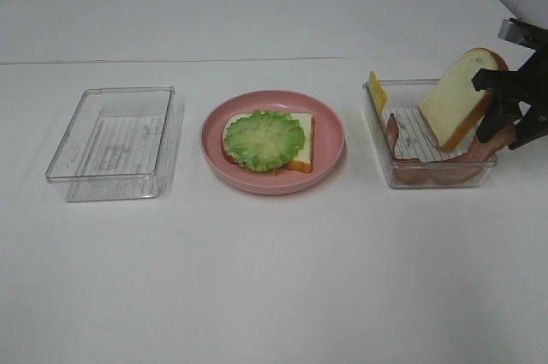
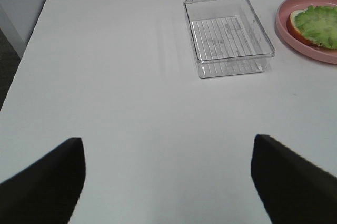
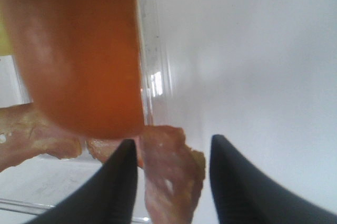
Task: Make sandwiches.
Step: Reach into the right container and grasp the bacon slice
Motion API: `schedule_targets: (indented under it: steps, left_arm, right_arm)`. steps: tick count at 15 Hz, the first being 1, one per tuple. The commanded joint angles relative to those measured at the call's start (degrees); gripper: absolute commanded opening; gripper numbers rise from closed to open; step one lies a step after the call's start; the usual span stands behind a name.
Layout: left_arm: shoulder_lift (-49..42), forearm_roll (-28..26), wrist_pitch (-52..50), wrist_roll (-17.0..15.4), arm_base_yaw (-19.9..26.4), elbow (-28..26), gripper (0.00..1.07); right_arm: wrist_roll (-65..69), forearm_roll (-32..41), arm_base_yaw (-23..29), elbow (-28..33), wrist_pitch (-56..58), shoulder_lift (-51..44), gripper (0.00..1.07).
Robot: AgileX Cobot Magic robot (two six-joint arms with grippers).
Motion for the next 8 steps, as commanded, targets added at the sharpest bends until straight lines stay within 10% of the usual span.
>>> schedule_targets:
  steps: [1,3,8]
  left_arm:
    - [-0.74,-0.23,-0.29,-0.11,0.00,0.06,0.79]
    - [-0.74,-0.23,-0.29,-0.11,0.00,0.06,0.79]
    - [-0.74,-0.23,-0.29,-0.11,0.00,0.06,0.79]
  right_arm:
    - [-0.40,1.32,-0.17,-0.17,-0.06,0.11,0.17]
    - [-0.29,1.49,-0.17,-0.17,0.11,0.11,0.00]
    - [1.20,1.49,-0.11,-0.17,1.03,-2.41,0.00]
